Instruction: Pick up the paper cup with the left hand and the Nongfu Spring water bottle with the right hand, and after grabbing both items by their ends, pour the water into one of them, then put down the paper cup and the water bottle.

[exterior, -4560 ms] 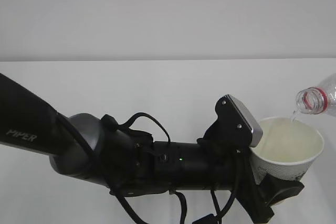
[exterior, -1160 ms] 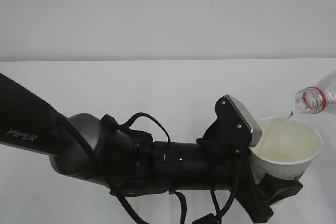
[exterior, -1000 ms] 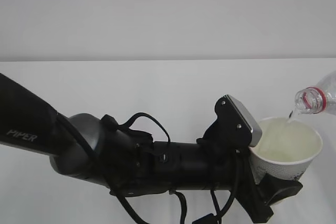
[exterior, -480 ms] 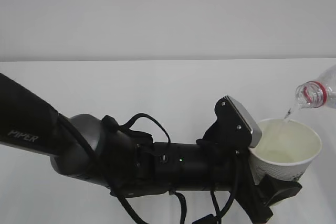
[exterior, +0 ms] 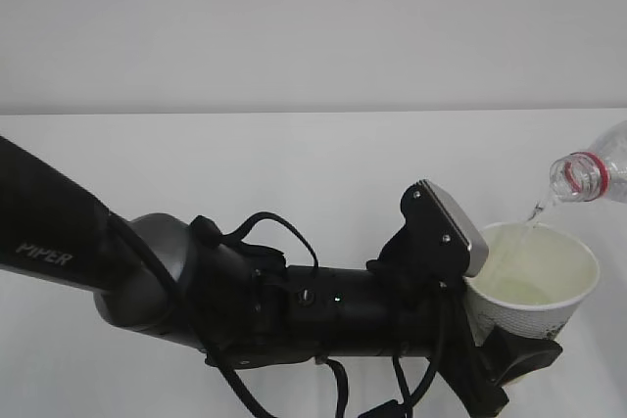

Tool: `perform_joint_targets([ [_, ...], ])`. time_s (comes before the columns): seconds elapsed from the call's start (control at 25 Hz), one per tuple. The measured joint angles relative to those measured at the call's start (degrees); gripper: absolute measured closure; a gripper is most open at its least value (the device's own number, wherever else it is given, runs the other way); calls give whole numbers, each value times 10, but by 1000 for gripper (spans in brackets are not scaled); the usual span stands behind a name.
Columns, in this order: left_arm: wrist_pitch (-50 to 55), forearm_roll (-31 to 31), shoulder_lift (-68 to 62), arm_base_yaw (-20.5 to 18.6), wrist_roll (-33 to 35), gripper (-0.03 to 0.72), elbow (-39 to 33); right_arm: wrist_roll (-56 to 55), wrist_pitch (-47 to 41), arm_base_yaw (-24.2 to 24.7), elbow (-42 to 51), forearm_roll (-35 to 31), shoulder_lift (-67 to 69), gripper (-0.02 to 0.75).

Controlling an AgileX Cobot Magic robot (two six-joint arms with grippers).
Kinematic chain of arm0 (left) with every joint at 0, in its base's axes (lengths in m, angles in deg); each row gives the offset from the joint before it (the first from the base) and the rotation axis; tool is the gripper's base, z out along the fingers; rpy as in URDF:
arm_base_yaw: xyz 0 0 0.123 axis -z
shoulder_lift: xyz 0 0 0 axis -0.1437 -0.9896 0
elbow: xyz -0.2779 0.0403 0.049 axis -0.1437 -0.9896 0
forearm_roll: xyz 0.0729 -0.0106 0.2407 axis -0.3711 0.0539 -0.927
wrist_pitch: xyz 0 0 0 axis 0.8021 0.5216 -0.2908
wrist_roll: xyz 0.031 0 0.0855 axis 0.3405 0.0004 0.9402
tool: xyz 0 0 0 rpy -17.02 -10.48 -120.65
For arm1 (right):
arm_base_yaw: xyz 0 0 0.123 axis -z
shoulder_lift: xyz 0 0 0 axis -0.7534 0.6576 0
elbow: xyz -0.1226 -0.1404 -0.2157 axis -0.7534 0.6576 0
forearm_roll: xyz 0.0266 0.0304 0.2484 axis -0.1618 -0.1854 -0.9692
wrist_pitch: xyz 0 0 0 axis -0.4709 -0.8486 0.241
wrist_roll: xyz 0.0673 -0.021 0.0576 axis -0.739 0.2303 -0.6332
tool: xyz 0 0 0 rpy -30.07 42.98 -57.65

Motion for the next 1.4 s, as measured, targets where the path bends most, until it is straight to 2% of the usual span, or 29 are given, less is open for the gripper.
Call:
perform_joint_targets([
  [0.44,0,0,0,0,0,142,0,0,0,0,0,0,0,325],
  [0.88,0,21,0,-16,0,142,0,0,3,0,0,0,0,325],
  [1.4,0,4,0,-16,0,142,0,0,3,0,0,0,0,325],
])
